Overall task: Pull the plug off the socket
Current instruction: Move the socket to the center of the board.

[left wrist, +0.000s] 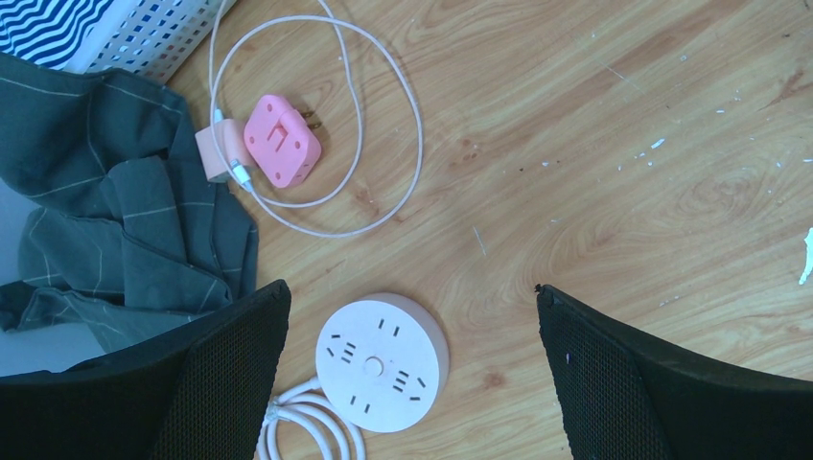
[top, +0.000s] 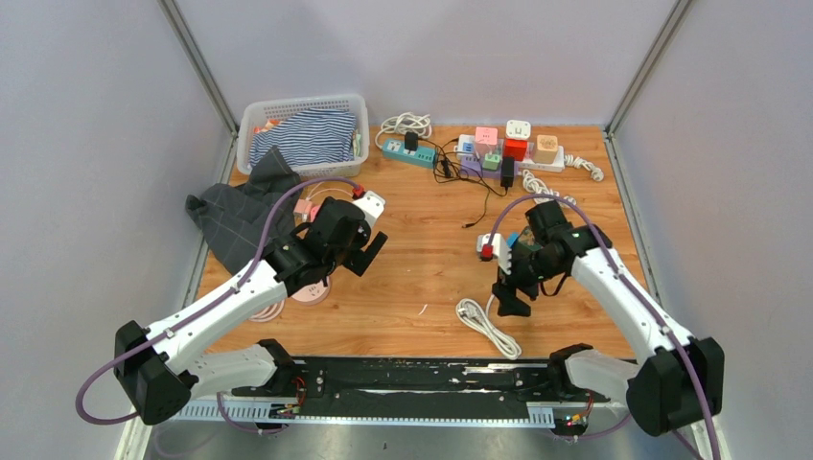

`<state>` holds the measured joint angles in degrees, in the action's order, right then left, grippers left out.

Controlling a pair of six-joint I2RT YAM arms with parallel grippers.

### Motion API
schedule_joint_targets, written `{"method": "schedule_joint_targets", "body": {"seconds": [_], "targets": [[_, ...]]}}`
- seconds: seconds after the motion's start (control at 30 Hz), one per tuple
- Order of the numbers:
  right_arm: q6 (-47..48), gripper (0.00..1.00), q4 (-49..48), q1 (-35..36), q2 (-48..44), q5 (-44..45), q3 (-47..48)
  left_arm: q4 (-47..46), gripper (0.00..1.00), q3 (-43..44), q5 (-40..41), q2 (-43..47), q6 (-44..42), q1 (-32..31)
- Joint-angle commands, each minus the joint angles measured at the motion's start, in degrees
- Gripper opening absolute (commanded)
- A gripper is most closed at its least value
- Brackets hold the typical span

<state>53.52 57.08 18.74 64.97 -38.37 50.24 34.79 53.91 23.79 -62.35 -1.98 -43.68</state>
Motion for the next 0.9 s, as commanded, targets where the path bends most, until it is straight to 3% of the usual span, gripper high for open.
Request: {"method": "schedule_joint_targets", "body": {"seconds": [0.0, 0.13, 0.37, 0.57, 0.87], "targets": [[-0.4, 0.81, 1.4, -6.8, -5.4, -5.7, 3.1, -0.4, 1.0, 0.2, 0.4, 1.5, -0.7, 0.2], [-4.0, 0.82, -2.2, -15.0, -8.2, -7.6, 5.4, -0.4, 1.0, 0.2, 0.4, 2.1, -0.7, 0.1], [-13.6, 0.85, -12.6, -23.2, -5.9, -2.0, 9.6, -0.5, 1.0, 0.3, 0.7, 3.3, -0.8, 0.0], [-12.8, 0.94, -15.9, -23.8, -0.3, -0.5, 11.7, -0.5, 1.0, 0.3, 1.1, 4.2, -0.8, 0.0], [-9.0, 0.94, -17.2, -23.8, 5.0, 1.7, 7.8, -0.6, 1.0, 0.4, 1.3, 4.7, -1.0, 0.0]]}}
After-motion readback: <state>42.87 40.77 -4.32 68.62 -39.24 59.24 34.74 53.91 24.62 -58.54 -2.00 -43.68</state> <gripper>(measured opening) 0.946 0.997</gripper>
